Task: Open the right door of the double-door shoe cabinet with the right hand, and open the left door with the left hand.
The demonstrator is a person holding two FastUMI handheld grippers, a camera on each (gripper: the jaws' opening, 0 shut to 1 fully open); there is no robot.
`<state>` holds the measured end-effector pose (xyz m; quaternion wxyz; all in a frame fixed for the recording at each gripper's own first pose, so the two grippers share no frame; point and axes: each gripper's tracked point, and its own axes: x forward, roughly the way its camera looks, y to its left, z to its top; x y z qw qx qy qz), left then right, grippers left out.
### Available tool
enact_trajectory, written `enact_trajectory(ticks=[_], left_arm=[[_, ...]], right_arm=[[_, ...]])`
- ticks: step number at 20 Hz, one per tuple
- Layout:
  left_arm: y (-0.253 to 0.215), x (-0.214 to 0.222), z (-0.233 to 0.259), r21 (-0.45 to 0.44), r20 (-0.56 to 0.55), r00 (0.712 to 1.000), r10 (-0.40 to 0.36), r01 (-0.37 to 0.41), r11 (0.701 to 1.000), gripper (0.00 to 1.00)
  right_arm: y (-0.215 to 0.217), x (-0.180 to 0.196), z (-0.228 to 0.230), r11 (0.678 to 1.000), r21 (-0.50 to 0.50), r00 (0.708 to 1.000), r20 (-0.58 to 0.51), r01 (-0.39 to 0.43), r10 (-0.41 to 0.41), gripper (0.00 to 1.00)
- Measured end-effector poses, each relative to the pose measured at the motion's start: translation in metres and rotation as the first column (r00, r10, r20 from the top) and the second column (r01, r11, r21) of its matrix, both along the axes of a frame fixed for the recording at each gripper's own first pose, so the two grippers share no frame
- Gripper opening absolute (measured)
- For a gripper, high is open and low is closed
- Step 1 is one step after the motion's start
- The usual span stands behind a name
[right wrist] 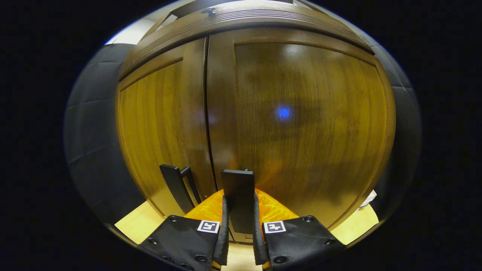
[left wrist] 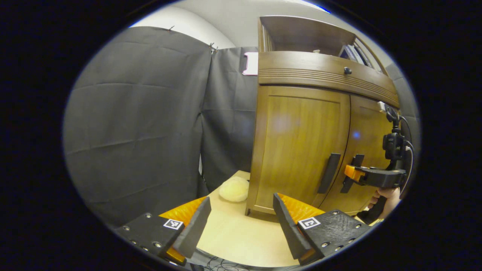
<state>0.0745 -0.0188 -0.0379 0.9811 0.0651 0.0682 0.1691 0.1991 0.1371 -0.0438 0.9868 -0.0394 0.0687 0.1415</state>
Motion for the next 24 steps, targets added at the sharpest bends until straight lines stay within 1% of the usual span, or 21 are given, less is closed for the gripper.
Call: enact_trajectory(ticks=[2,3,4,5,6,7,9,10,14,15,16,17,18,21,22,23,24], left_arm=[[-0.002,0.003,-0.002,-0.003,-0.005,1.000,-0.015,0.015,1.000,0.95],[-0.002,0.004,-0.002,-0.009,-0.003,1.000,-0.025,0.025,1.000,0.95],[-0.003,0.005,-0.003,-0.016,-0.003,0.999,-0.036,0.036,0.999,0.95],[-0.005,0.006,-0.002,-0.023,-0.004,0.999,-0.048,0.048,0.999,0.95],[-0.007,0.006,-0.002,-0.028,-0.003,0.998,-0.060,0.059,0.998,0.95],[-0.008,0.006,-0.001,-0.034,0.000,0.997,-0.072,0.072,0.997,0.94],[-0.007,0.003,0.004,-0.036,0.008,0.995,-0.096,0.096,0.995,0.94],[-0.006,0.001,0.006,-0.034,0.011,0.994,-0.105,0.105,0.994,0.94],[0.004,-0.013,0.009,-0.045,0.014,0.992,-0.127,0.127,0.991,0.94],[0.008,-0.018,0.009,-0.047,0.012,0.992,-0.127,0.127,0.991,0.95],[0.015,-0.024,0.005,-0.047,0.010,0.992,-0.125,0.125,0.991,0.95],[0.022,-0.030,0.002,-0.046,0.010,0.992,-0.123,0.123,0.991,0.95],[0.027,-0.038,-0.001,-0.051,0.013,0.992,-0.127,0.128,0.991,0.94],[0.038,-0.051,-0.012,-0.070,0.019,0.990,-0.143,0.144,0.987,0.94],[0.042,-0.055,-0.017,-0.077,0.019,0.989,-0.146,0.148,0.986,0.94],[0.044,-0.057,-0.020,-0.082,0.021,0.988,-0.150,0.151,0.985,0.95],[0.046,-0.057,-0.023,-0.088,0.020,0.988,-0.154,0.156,0.984,0.94]], right_arm=[[0.002,0.003,-0.003,1.000,0.014,1.000,-0.009,-0.011,0.011,0.23],[-0.001,-0.002,0.002,1.000,0.002,1.000,-0.006,-0.008,0.008,0.19],[-0.001,0.002,-0.001,1.000,-0.007,1.000,-0.011,-0.004,0.004,0.16],[-0.001,-0.002,-0.001,1.000,-0.013,1.000,-0.021,-0.013,0.013,0.10],[0.000,0.001,-0.002,1.000,-0.012,1.000,-0.023,-0.015,0.015,0.12],[0.001,0.000,-0.003,1.000,-0.014,0.999,-0.032,-0.011,0.010,0.13],[-0.002,0.000,-0.002,1.000,-0.024,1.000,-0.028,0.008,-0.009,0.12],[-0.001,-0.002,0.000,1.000,-0.020,0.999,-0.027,0.017,-0.017,0.09],[-0.002,-0.005,0.002,0.999,-0.027,0.999,-0.034,0.036,-0.037,0.09],[-0.002,-0.006,0.004,0.999,-0.030,0.999,-0.033,0.037,-0.038,0.12],[-0.002,-0.007,0.006,0.999,-0.035,0.999,-0.032,0.038,-0.040,0.12],[-0.002,-0.009,0.009,0.998,-0.039,0.999,-0.031,0.043,-0.044,0.09],[-0.003,-0.009,0.009,0.998,-0.041,0.998,-0.032,0.051,-0.053,0.12],[-0.003,-0.008,0.011,0.997,-0.041,0.997,-0.025,0.069,-0.070,0.12],[-0.004,-0.009,0.011,0.997,-0.041,0.997,-0.024,0.072,-0.073,0.09],[-0.003,-0.009,0.011,0.996,-0.042,0.997,-0.020,0.073,-0.074,0.09],[-0.004,-0.010,0.011,0.996,-0.045,0.997,-0.017,0.076,-0.077,0.12]])
